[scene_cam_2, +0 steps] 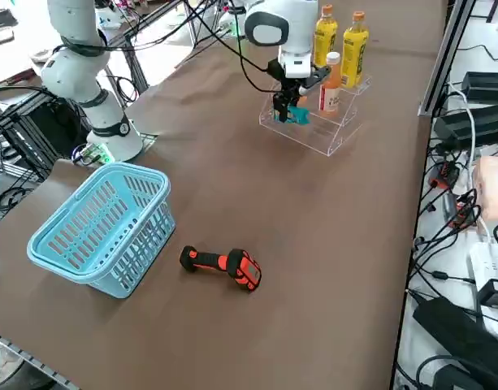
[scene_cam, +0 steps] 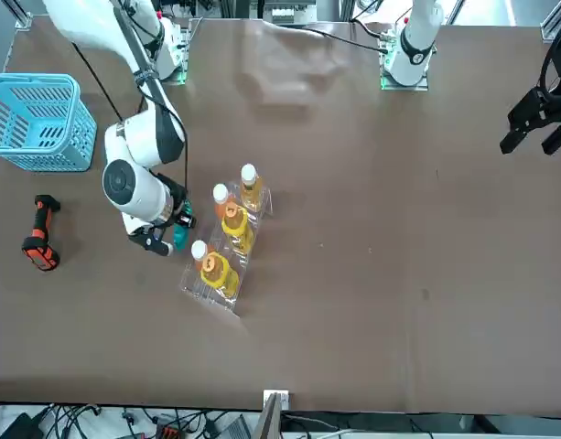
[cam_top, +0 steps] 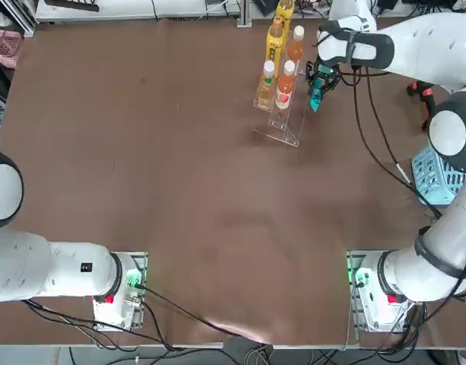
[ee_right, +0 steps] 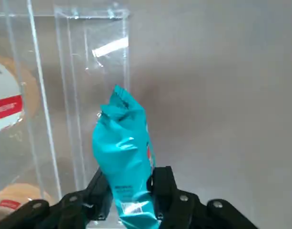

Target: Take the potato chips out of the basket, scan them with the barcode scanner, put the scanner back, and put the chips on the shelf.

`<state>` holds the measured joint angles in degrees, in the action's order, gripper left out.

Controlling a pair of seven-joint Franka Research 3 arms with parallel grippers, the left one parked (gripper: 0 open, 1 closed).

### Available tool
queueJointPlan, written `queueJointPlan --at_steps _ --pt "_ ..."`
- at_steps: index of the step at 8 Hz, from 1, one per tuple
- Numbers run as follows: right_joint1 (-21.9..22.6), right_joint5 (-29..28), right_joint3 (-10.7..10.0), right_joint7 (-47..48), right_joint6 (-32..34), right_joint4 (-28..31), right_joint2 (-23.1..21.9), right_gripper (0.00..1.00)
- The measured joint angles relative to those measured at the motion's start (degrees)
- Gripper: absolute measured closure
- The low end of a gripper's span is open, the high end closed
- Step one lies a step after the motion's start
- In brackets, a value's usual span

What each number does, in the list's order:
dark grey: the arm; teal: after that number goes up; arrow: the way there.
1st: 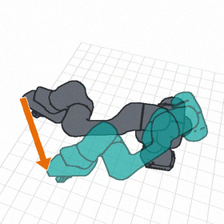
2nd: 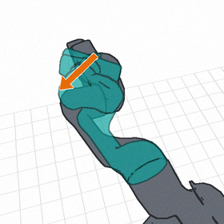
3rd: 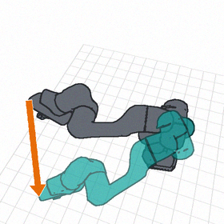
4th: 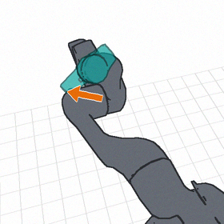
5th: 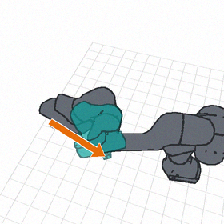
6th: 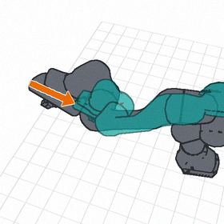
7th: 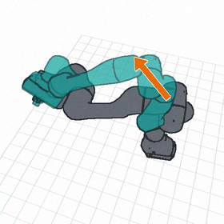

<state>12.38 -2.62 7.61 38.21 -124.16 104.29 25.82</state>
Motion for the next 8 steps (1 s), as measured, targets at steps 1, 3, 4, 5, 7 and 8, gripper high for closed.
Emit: queueJointPlan --at_steps 1,3,4,5,7,8 --pt "0.3 -0.4 0.2 1.4 -1.5 0.0 1.1 0.57" --pt "0.6 -0.5 0.4 3.1 -4.2 0.0 2.9 0.57" --pt "0.8 -0.5 0.4 3.4 -5.2 0.0 3.6 0.57" --pt "1.0 -0.5 0.4 3.8 -6.0 0.0 4.1 0.57" --pt "1.3 -0.5 0.5 4.1 -6.6 0.0 4.6 0.57" --pt "1.3 -0.5 0.8 4.1 -6.9 0.0 4.7 0.57"
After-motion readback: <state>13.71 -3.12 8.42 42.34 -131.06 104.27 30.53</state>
